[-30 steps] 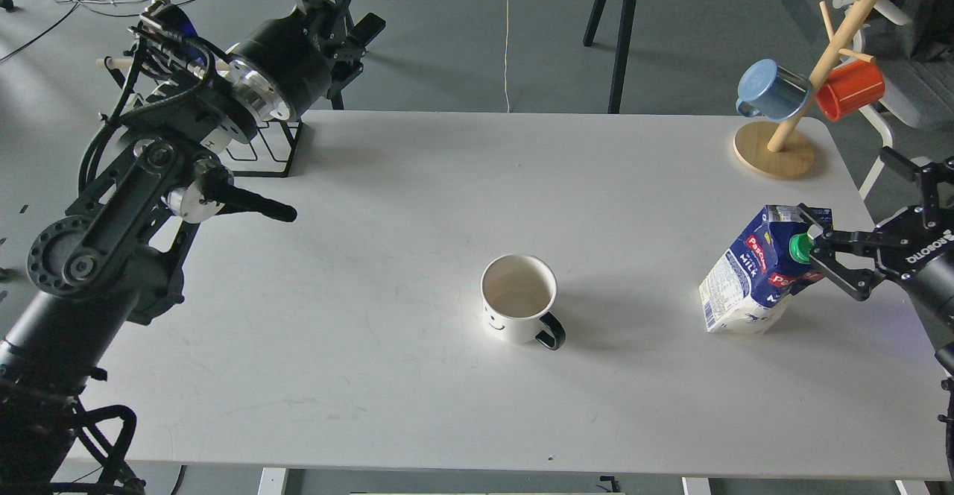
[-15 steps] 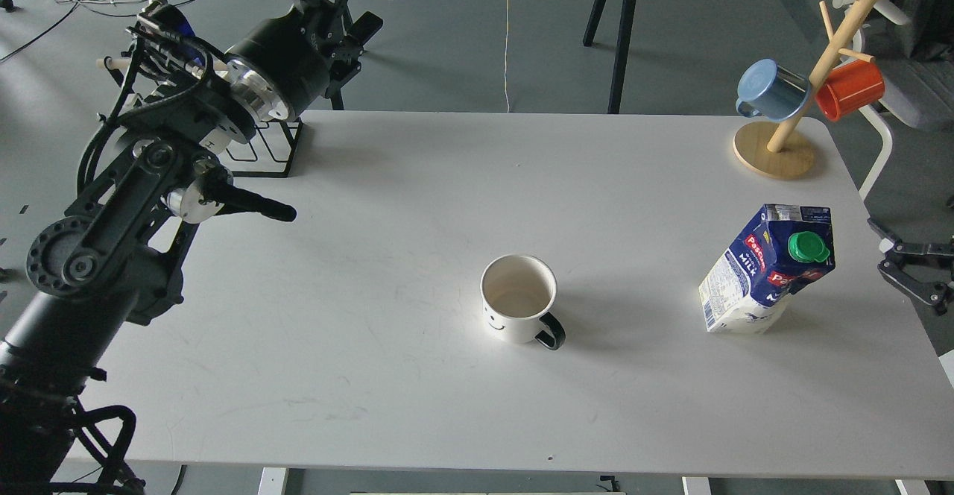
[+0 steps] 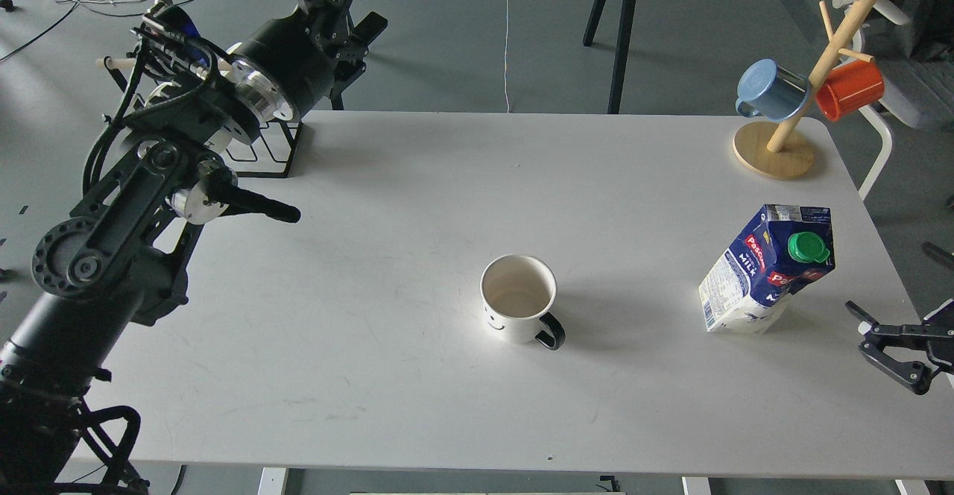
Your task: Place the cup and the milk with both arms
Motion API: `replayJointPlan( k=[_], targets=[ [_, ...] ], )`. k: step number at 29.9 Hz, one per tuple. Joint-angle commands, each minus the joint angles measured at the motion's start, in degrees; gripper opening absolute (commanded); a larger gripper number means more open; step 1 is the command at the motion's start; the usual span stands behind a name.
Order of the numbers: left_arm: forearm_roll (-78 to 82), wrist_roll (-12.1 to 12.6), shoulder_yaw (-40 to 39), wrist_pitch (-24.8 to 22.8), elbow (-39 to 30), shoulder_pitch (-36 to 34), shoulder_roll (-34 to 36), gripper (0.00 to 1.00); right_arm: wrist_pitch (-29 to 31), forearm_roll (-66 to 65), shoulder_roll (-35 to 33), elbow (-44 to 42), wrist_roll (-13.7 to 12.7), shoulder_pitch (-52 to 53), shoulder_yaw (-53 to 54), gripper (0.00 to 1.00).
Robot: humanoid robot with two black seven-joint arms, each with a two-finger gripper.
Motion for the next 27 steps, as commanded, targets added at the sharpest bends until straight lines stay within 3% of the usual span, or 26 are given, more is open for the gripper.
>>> replayJointPlan(
  k=[1,8,27],
  targets=[
    [0.1,0.1,0.4,0.0,0.0,-0.1,-0.1,1.00,0.0,-1.0,5.4,-1.3,0.0,0.0,0.0,0.99],
    [0.1,0.1,0.8,0.1,0.0,-0.2,-1.0,1.00,0.0,-3.1,14.8,-5.2,0.1,-0.3,0.1,0.99],
    [0.2,0.2,1.6,0.6,0.0,-0.2,-1.0,1.00,0.0,-2.6,26.1,-10.9,1.4,-0.9,1.5,0.99]
  ],
)
